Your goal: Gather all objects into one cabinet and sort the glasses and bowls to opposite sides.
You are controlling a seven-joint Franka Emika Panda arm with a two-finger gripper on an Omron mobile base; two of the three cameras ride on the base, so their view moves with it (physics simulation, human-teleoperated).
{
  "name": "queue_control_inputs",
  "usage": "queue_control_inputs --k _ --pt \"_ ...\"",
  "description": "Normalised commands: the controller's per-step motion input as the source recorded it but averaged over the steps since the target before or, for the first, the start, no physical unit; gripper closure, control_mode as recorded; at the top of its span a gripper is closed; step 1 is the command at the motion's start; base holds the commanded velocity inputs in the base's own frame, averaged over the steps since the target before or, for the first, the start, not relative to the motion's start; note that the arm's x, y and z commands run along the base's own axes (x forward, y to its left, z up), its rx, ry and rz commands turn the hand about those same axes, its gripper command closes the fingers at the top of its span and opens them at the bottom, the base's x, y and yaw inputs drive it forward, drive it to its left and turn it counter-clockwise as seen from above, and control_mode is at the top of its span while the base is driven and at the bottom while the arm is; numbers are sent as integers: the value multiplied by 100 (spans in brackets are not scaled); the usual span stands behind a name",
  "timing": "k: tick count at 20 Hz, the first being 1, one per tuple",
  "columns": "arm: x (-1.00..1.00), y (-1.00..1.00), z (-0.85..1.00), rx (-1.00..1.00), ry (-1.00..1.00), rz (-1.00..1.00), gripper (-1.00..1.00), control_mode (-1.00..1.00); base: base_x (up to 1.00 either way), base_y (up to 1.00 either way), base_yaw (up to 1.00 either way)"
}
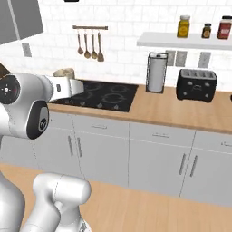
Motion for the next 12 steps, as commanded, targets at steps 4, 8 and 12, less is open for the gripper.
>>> queue_control_inputs --k 4,8,12 --pt "0 0 0 0 0 0 100 100 -2 -100 3" --pt "0 0 0 0 0 0 100 100 -3 -100 3" --pt "0 0 0 0 0 0 100 100 -4 -100 3"
